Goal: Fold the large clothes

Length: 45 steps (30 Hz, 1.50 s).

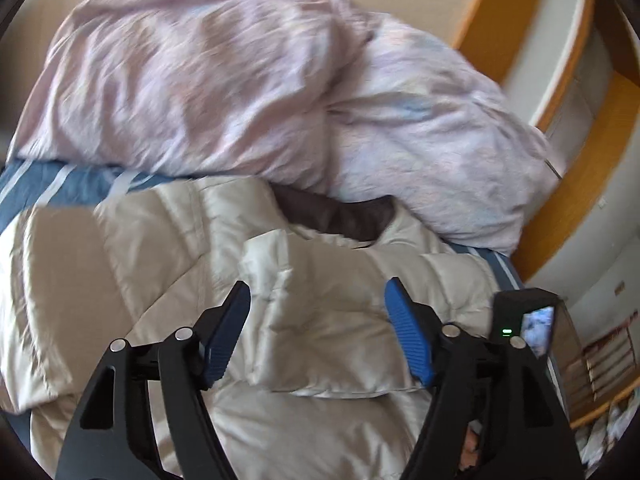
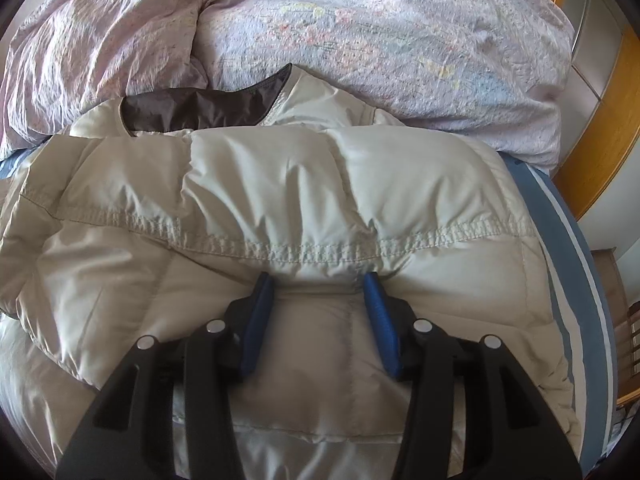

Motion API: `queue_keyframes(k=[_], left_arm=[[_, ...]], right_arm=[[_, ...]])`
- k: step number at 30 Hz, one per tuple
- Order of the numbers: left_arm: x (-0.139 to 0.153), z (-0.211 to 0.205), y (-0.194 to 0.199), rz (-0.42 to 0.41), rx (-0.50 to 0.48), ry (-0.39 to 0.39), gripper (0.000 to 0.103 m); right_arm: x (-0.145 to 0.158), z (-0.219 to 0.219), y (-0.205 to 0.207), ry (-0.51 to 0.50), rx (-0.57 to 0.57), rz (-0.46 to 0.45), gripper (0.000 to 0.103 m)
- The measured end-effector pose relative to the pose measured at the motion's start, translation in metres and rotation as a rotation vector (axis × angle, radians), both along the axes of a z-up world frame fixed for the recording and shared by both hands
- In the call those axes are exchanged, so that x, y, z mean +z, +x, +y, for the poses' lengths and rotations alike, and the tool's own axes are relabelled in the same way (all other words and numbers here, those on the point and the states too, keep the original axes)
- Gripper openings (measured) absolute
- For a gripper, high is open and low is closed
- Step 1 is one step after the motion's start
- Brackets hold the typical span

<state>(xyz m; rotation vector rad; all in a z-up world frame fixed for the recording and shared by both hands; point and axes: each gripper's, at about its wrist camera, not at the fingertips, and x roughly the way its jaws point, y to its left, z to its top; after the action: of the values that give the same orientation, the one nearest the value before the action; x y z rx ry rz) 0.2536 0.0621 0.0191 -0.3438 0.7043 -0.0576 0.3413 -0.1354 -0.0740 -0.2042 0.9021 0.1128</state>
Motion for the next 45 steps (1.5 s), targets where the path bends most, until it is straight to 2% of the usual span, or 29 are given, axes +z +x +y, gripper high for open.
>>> queue_keyframes(k=[3, 6, 11, 16, 18, 19, 21, 23, 27, 30, 32, 33, 36, 40, 45], left_arm=[[-0.010, -0.010, 0.016, 0.048, -0.065, -0.048, 0.070], [-0.034, -0.013, 0.033, 0.125, -0.069, -0.059, 0.068], [-0.063, -0.010, 0.048, 0.202, -0.020, 0.000, 0.056], [-0.070, -0.021, 0.057, 0.227, 0.001, 0.098, 0.056], [-0.067, -0.021, 0.054, 0.221, 0.001, 0.096, 0.056], [-0.062, -0.019, 0.047, 0.210, -0.006, 0.071, 0.056], [-0.051, -0.010, 0.033, 0.192, -0.016, 0.032, 0.060], [-0.037, 0.003, 0.012, 0.159, -0.011, -0.003, 0.079], [-0.014, 0.036, -0.035, 0.104, 0.028, -0.061, 0.086], [-0.006, 0.072, -0.080, 0.079, 0.114, -0.095, 0.090], [-0.006, 0.097, -0.115, 0.071, 0.201, -0.090, 0.090], [-0.008, 0.113, -0.138, 0.070, 0.274, -0.078, 0.090], [-0.017, 0.145, -0.188, 0.081, 0.425, -0.090, 0.090], [-0.043, 0.188, -0.246, 0.098, 0.618, -0.198, 0.090], [-0.055, 0.218, -0.278, 0.093, 0.755, -0.261, 0.089]], right_arm=[[0.002, 0.000, 0.000, 0.011, 0.000, -0.003, 0.049], [0.001, -0.003, 0.000, 0.031, -0.001, -0.008, 0.049], [0.000, -0.002, -0.002, 0.029, -0.001, -0.021, 0.049], [0.000, 0.000, -0.003, 0.017, -0.003, -0.032, 0.050], [0.000, -0.001, -0.003, 0.016, -0.004, -0.033, 0.050], [0.000, -0.001, -0.003, 0.016, -0.004, -0.033, 0.051], [0.000, -0.001, -0.003, 0.013, -0.006, -0.034, 0.052], [0.000, -0.001, -0.003, 0.010, -0.010, -0.035, 0.054], [0.001, -0.004, -0.003, 0.020, -0.017, -0.031, 0.062], [0.003, -0.005, -0.004, 0.022, -0.019, -0.024, 0.074], [0.006, -0.007, -0.005, 0.032, -0.015, -0.016, 0.079], [0.008, -0.009, -0.007, 0.043, -0.013, -0.011, 0.081], [0.013, -0.008, -0.013, 0.060, -0.012, -0.008, 0.083], [0.023, -0.003, -0.022, 0.085, 0.001, -0.009, 0.083], [0.040, 0.006, -0.039, 0.141, 0.024, -0.028, 0.083]])
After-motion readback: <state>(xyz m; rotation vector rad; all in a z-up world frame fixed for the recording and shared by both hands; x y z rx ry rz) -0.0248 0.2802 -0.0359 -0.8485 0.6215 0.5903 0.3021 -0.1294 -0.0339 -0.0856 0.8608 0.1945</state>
